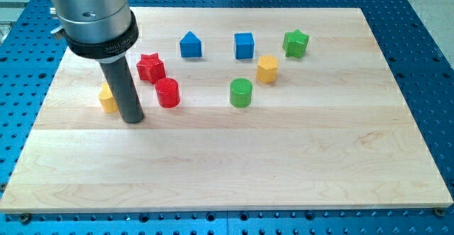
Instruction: Push the heart parallel to the red circle
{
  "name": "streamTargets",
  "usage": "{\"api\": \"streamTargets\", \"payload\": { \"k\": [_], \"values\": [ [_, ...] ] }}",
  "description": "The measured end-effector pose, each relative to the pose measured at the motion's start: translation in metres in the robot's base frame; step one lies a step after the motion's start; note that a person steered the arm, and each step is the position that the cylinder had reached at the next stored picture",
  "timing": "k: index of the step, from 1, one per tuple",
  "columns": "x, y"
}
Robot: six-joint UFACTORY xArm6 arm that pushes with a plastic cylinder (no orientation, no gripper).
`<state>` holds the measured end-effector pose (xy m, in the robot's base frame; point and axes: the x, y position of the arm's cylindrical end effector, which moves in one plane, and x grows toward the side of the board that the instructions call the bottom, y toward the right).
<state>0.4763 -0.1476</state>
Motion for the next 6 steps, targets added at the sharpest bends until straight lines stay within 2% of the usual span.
{"api": "streamTargets", "payload": {
  "k": [1, 3, 4, 6],
  "values": [
    [-0.016, 0.0],
    [-0.02, -0.038],
    [0.003, -0.043],
    [0.1, -0.04]
  ]
}}
